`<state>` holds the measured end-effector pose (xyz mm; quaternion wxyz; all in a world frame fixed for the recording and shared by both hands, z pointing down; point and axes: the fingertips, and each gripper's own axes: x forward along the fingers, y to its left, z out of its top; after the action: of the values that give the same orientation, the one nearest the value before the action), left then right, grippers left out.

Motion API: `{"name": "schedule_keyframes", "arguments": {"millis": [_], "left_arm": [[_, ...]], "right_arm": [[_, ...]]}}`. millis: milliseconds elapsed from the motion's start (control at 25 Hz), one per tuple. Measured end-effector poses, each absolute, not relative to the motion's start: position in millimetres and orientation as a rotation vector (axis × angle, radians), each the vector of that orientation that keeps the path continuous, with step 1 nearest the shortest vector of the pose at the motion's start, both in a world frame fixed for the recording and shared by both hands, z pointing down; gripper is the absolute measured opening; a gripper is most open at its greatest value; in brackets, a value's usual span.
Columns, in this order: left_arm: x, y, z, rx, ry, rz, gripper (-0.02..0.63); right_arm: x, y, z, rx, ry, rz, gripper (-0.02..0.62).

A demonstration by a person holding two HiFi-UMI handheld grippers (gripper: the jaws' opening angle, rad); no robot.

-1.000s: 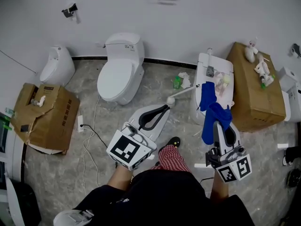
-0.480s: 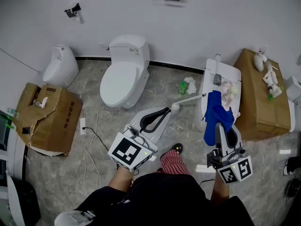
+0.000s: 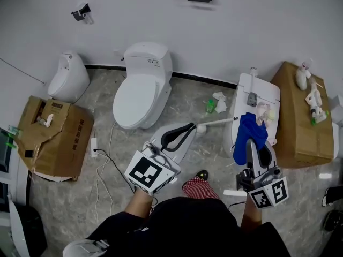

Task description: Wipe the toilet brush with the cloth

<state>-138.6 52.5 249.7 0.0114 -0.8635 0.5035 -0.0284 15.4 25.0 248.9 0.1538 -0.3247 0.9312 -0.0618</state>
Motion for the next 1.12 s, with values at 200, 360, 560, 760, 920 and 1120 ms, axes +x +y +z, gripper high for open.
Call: {"name": "schedule_keyframes", "arguments": {"millis": [200, 360, 560, 760, 920, 1120], "left_arm": [[-142.8, 24.0, 250.9, -2.700, 1.534, -0.101, 0.008], [-140.1, 4.3, 247.4, -2.718, 1.511, -0.097, 0.008], [-129.4, -19.9, 247.1, -2.737, 1.433, -0.100, 0.008], [-114.4, -46.6, 248.7, -2.783, 1.369, -0.115, 0.008], [-101.0, -66.7, 255.6, -2.805, 1.314, -0.135, 0.008], [-91.6, -85.0, 265.2, -2.836, 1.274, -0.152, 0.008]], "right_arm": [[13.1, -2.6, 247.2, -0.954, 2.662, -0.174, 0.064], [16.2, -20.0, 246.5, -0.982, 2.649, -0.170, 0.064], [29.5, -41.9, 246.8, -1.038, 2.617, -0.173, 0.064], [45.6, -63.0, 248.7, -1.105, 2.587, -0.163, 0.064], [57.9, -80.0, 254.0, -1.140, 2.565, -0.166, 0.064], [66.2, -93.9, 262.5, -1.167, 2.551, -0.170, 0.064]]}}
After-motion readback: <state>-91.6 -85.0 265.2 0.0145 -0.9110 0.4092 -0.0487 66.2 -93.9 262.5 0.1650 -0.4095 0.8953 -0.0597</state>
